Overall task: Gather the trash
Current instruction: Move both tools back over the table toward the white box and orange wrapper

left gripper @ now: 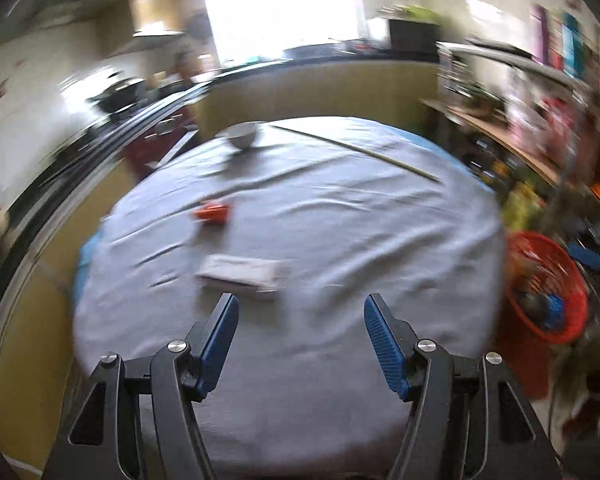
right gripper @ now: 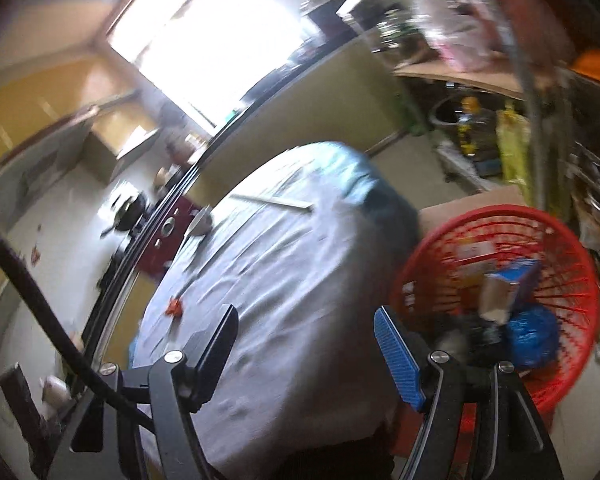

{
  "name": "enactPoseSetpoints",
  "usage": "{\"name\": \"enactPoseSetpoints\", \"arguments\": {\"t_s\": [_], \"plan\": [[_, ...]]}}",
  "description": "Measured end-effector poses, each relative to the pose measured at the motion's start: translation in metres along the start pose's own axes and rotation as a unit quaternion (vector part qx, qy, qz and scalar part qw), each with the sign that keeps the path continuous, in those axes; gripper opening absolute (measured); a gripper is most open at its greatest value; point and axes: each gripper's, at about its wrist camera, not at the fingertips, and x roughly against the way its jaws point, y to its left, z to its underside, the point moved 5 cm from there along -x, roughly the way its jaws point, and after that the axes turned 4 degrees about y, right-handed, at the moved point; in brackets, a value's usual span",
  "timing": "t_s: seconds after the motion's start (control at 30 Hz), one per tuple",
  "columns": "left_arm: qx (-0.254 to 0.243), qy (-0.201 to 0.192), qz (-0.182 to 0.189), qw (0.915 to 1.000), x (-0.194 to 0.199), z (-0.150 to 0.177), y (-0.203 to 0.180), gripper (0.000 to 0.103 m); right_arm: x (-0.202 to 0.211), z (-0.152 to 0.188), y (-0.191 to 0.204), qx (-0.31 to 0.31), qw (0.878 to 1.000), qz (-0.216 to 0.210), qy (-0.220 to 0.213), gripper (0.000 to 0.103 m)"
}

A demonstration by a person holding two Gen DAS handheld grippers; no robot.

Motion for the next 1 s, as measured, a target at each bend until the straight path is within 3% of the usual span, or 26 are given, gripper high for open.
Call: {"name": "enactPoseSetpoints", "arguments": {"t_s": [0.17,0.4,0.7,1.0], "plan": [[0.080,-0.003,-0.057,0.9952,0.000,0.008,0.082,0.066,-0.024,0.021,0.052,0.057,0.998,-0.009,0.035,0.074],[0.164,0.005,-0.132,0.9775,-0.008,0.034,0.177,0.067,-0.063,0.050,0.115,0.139,0.987,-0.017,0.083,0.074],[0.193,0.037,-0.136,0.9710,-0.045,0.059,0.222,0.067,-0.123,0.070,0.191,0.231,0.963,-0.027,0.136,0.074],[0.211,0.066,-0.139,0.9654,-0.072,0.082,0.255,0.067,-0.212,0.079,0.255,0.314,0.928,-0.037,0.197,0.074]]}}
